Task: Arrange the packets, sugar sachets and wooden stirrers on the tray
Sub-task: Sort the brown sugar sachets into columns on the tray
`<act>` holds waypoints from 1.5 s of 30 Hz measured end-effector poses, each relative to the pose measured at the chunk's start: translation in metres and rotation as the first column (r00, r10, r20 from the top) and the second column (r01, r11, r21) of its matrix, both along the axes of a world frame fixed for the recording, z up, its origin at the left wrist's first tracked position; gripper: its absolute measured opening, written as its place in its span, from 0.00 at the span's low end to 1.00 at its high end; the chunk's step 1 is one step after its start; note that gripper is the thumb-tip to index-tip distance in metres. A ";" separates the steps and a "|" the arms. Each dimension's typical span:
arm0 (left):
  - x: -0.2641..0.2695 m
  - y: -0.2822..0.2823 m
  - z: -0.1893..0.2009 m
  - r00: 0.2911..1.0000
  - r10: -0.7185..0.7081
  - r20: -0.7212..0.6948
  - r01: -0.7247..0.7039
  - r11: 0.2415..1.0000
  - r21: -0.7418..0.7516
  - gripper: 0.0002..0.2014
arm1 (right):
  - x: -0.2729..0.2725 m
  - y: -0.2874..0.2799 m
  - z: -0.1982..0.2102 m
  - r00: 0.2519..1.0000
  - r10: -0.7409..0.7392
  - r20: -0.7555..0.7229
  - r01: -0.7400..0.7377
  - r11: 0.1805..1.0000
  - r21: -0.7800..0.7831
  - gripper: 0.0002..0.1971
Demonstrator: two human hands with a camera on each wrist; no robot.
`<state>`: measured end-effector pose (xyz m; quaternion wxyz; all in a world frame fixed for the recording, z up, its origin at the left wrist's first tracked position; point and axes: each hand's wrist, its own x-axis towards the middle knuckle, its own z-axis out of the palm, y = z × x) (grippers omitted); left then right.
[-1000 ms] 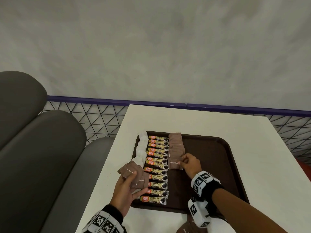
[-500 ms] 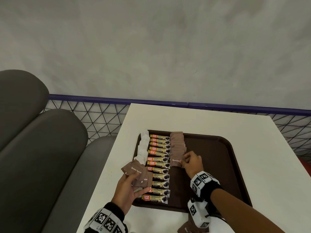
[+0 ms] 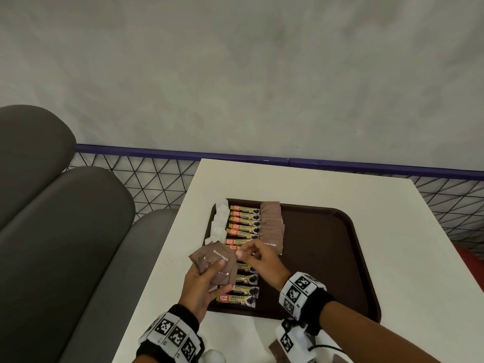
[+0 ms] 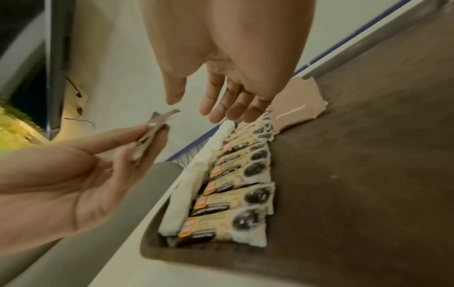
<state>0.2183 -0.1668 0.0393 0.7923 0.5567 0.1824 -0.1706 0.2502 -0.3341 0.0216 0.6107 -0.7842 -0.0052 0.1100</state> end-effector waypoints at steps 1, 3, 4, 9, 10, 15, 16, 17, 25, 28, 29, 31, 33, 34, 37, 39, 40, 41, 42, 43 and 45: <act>-0.001 -0.001 0.000 1.000 -0.007 0.002 0.007 1.000 -0.007 0.20 | -0.003 0.004 -0.001 1.000 0.025 -0.014 -0.025 0.999 0.023 0.05; -0.002 -0.004 0.001 1.000 -0.024 0.003 0.024 0.999 -0.031 0.19 | -0.007 0.009 -0.003 0.999 0.037 -0.025 -0.036 0.997 0.065 0.04; -0.003 -0.005 0.001 1.000 -0.030 0.000 0.030 0.998 -0.047 0.19 | -0.007 0.009 -0.005 1.000 0.025 -0.015 -0.023 0.997 0.074 0.05; -0.004 -0.001 0.000 0.999 -0.037 -0.013 0.036 0.996 -0.077 0.18 | -0.001 -0.013 -0.003 0.984 -0.173 -0.035 0.175 0.982 0.065 0.04; -0.004 0.001 -0.001 0.999 -0.030 -0.017 0.029 0.997 -0.076 0.18 | 0.002 -0.021 -0.004 0.972 -0.230 -0.042 0.233 0.971 0.060 0.06; -0.002 0.011 -0.006 0.999 0.020 -0.038 -0.022 0.998 -0.062 0.17 | 0.011 -0.064 -0.014 0.944 -0.331 -0.004 0.324 0.926 -0.195 0.06; -0.002 0.013 -0.007 0.999 0.023 -0.038 -0.025 0.999 -0.047 0.17 | 0.012 -0.070 -0.017 0.946 -0.323 -0.010 0.310 0.916 -0.254 0.04; -0.001 0.014 -0.008 0.999 0.022 -0.036 -0.023 0.999 -0.032 0.17 | 0.013 -0.076 -0.020 0.950 -0.313 -0.020 0.293 0.908 -0.299 0.04; 0.003 0.013 -0.011 1.000 -0.005 -0.015 0.004 1.000 -0.028 0.16 | 0.019 -0.077 -0.037 0.955 -0.294 -0.035 0.243 0.848 -0.471 0.06; 0.004 0.012 -0.012 1.000 -0.016 -0.024 0.014 0.998 -0.057 0.15 | 0.021 -0.074 -0.038 0.952 -0.307 -0.010 0.261 0.825 -0.501 0.06; 0.005 0.011 -0.012 0.999 -0.020 -0.030 0.018 0.997 -0.073 0.15 | 0.022 -0.073 -0.039 0.950 -0.311 -0.004 0.265 0.818 -0.510 0.07; 0.006 0.010 -0.011 0.999 -0.035 -0.041 0.031 0.995 -0.095 0.15 | 0.025 -0.072 -0.042 0.949 -0.315 -0.002 0.267 0.808 -0.525 0.12; 0.007 0.009 -0.011 0.998 -0.049 -0.044 0.044 0.993 -0.105 0.15 | 0.026 -0.072 -0.044 0.951 -0.310 -0.007 0.259 0.806 -0.532 0.16; 0.006 0.009 -0.010 0.998 -0.055 -0.042 0.050 0.993 -0.105 0.15 | 0.026 -0.071 -0.044 0.952 -0.307 -0.009 0.255 0.806 -0.534 0.17; 0.006 0.006 -0.009 0.997 -0.069 -0.025 0.067 0.995 -0.077 0.16 | 0.026 -0.070 -0.042 0.942 -0.335 -0.014 0.280 0.809 -0.517 0.15; 0.006 0.005 -0.008 0.998 -0.068 -0.011 0.068 0.996 -0.052 0.17 | 0.026 -0.070 -0.040 0.936 -0.353 0.011 0.308 0.799 -0.516 0.11; 0.006 0.004 -0.008 0.998 -0.066 -0.007 0.066 0.997 -0.044 0.17 | 0.024 -0.070 -0.038 0.934 -0.356 0.031 0.319 0.791 -0.522 0.09; 0.006 0.004 -0.008 0.998 -0.064 -0.006 0.064 0.997 -0.038 0.18 | 0.023 -0.071 -0.037 0.932 -0.359 0.058 0.334 0.780 -0.529 0.08; 0.007 0.003 -0.008 0.998 -0.064 -0.006 0.064 0.997 -0.037 0.18 | 0.021 -0.071 -0.035 0.927 -0.364 0.092 0.354 0.764 -0.539 0.10; 0.007 0.003 -0.008 0.998 -0.064 -0.007 0.064 0.997 -0.040 0.18 | 0.019 -0.071 -0.033 0.921 -0.366 0.131 0.375 0.748 -0.548 0.11; 0.007 0.002 -0.006 0.998 -0.066 -0.008 0.066 0.997 -0.045 0.18 | 0.016 -0.068 -0.027 0.918 -0.347 0.191 0.394 0.747 -0.536 0.13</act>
